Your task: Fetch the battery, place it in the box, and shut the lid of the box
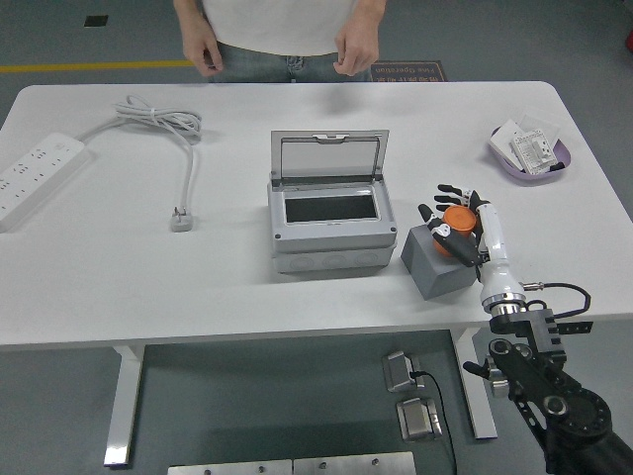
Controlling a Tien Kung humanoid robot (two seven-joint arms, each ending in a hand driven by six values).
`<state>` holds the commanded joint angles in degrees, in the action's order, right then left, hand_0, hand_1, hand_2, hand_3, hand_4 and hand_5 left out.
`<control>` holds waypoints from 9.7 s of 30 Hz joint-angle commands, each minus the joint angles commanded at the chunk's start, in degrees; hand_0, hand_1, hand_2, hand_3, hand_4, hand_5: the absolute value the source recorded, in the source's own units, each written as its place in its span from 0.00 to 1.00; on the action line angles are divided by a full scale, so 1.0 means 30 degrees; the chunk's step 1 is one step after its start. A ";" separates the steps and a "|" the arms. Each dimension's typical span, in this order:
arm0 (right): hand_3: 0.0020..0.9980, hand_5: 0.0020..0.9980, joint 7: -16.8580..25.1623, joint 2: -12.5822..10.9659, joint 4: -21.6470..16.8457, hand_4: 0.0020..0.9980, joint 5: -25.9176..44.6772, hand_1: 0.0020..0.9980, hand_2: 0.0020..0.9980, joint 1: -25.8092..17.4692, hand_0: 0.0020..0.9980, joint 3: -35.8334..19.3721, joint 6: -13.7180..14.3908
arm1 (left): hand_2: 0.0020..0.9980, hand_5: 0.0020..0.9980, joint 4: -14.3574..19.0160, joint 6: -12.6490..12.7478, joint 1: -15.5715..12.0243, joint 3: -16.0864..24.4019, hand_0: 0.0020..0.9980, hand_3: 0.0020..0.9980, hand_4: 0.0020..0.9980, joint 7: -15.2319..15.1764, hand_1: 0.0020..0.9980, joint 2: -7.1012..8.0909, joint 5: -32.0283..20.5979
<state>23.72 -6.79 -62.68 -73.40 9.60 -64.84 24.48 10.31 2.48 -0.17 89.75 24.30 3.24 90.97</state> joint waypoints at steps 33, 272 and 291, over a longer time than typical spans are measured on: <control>0.52 0.05 0.0311 -0.0101 -0.0321 0.00 0.3175 0.55 0.53 -0.0001 0.54 0.0284 -0.0872 | 0.51 0.15 0.0000 -0.0024 0.0055 0.0051 0.61 0.64 0.76 0.0007 0.63 -0.0015 0.0190; 0.76 0.80 -1.0413 -0.0984 0.0154 1.00 -1.1040 0.69 0.71 0.9313 0.77 0.7608 -0.4152 | 0.53 0.10 0.0000 -0.0121 0.0493 0.0399 0.63 0.62 0.70 0.0264 0.63 0.0233 0.1101; 0.76 0.79 -1.2449 -0.1130 -0.3636 0.99 -1.3843 0.67 0.70 0.6741 0.75 0.5572 -0.5698 | 0.53 0.09 0.0000 -0.0125 0.0351 0.0328 0.63 0.62 0.70 0.0257 0.63 0.0077 0.1054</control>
<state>-13.63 -10.18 -73.59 -114.93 29.83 -48.12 7.38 10.31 2.11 0.88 90.74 25.07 3.47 94.13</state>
